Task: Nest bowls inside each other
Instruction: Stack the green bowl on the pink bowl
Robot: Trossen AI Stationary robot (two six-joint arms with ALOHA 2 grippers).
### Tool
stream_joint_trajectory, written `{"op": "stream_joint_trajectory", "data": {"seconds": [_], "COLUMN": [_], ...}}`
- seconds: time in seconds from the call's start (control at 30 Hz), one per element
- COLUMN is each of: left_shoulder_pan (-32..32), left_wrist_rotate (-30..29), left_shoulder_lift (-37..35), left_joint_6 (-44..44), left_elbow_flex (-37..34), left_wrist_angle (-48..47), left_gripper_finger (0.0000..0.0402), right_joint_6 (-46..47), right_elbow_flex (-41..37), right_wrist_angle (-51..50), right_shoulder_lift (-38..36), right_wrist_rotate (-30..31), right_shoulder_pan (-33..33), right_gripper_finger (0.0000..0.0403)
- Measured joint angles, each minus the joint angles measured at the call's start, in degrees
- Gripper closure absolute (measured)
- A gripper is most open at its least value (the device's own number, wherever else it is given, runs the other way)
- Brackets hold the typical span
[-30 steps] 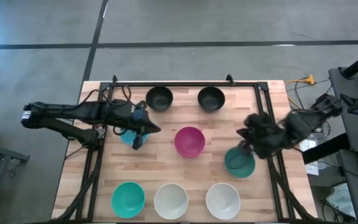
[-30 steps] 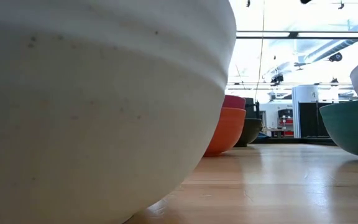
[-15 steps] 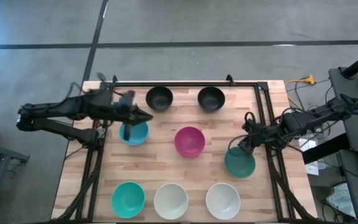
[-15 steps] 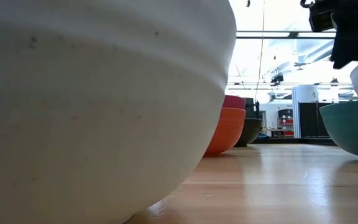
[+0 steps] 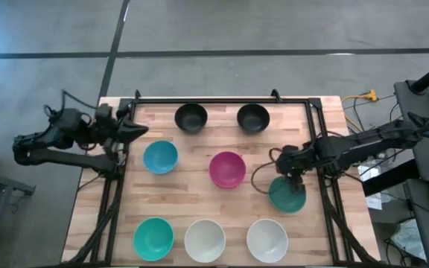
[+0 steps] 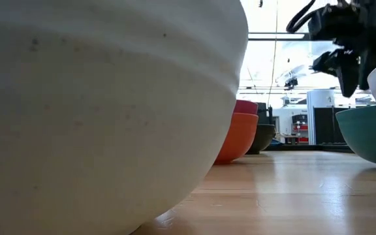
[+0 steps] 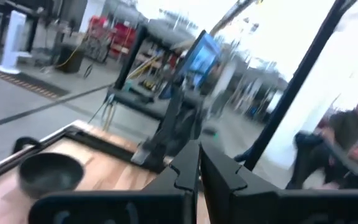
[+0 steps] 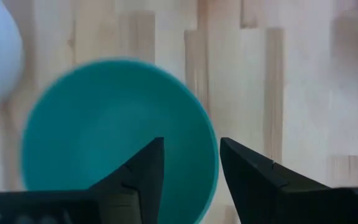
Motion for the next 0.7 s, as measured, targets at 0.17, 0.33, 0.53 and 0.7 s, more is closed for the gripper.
{"op": "stream_joint_trajectory", "data": {"seconds": [0.17,0.33,0.53,0.7], "left_shoulder_pan": [0.00,0.02,0.02,0.02], "left_wrist_rotate": [-2.03,-4.18,-4.14,-4.03], "left_shoulder_lift": [-6.76,-12.68,-17.07,-19.49], "left_joint_6": [-4.10,-6.99,-8.09,-9.96], "left_elbow_flex": [-8.84,-15.43,-20.04,-21.50], "left_wrist_angle": [3.91,5.59,5.80,5.42], "left_gripper_finger": [0.0402,0.0402,0.0402,0.0402], "right_joint_6": [-4.82,-5.77,-4.97,-2.27], "right_elbow_flex": [-0.09,-0.11,-0.06,1.40], "right_wrist_angle": [0.17,0.46,0.91,1.10], "right_shoulder_lift": [6.47,12.12,16.56,17.87], "right_wrist_rotate": [-0.17,0.05,0.08,1.67], "right_shoulder_pan": [0.00,0.00,0.00,-0.06], "right_gripper_finger": [0.0257,0.0267,0.0290,0.0301]}}
